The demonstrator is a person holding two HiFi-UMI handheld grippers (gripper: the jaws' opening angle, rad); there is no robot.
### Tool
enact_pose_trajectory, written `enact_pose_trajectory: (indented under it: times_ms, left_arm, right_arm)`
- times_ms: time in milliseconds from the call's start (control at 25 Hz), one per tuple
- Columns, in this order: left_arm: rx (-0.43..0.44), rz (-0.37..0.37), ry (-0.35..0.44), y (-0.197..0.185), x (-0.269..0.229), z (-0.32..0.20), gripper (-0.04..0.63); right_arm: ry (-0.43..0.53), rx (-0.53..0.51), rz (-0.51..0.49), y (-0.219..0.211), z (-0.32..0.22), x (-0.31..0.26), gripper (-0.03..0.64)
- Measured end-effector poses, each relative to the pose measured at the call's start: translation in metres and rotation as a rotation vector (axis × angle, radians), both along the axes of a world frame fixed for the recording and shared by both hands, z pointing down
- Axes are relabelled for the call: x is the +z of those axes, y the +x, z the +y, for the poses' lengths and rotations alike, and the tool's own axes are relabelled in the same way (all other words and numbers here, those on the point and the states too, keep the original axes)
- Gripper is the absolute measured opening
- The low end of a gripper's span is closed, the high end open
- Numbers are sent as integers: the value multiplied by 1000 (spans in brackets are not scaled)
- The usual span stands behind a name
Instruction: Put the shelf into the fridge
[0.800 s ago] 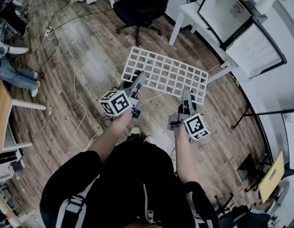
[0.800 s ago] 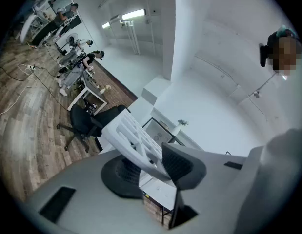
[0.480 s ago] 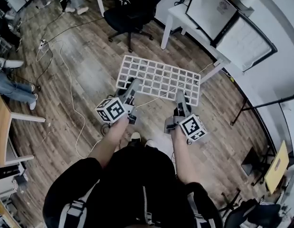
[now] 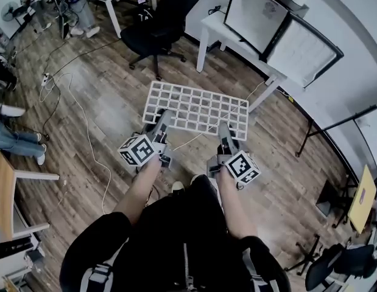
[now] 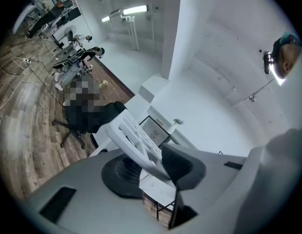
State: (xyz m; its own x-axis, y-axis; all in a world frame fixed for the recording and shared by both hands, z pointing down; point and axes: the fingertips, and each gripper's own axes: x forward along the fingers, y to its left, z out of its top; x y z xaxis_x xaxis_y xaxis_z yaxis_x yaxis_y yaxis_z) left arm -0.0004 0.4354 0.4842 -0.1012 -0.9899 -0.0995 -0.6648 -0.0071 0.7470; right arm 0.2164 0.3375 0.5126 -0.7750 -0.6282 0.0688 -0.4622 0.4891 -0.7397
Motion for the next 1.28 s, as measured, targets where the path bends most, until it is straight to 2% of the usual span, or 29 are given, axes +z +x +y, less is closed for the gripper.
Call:
enact_pose_trajectory:
  times_ms: [400, 640, 960, 1280]
  left_arm:
    - [24, 11, -2, -17, 7, -31, 129]
    - [26, 22, -17, -39, 16, -66, 127]
    - [43, 9, -18, -79, 8, -137, 126]
    - [77, -1, -26, -118, -5, -234, 126]
  right_arm:
    - [-18, 27, 6, -13, -25, 7, 160]
    - [-38, 29, 14, -33, -58, 17, 158]
    - [-46, 43, -11, -73, -125, 14, 158]
    - [-43, 66, -28, -111, -214, 0, 158]
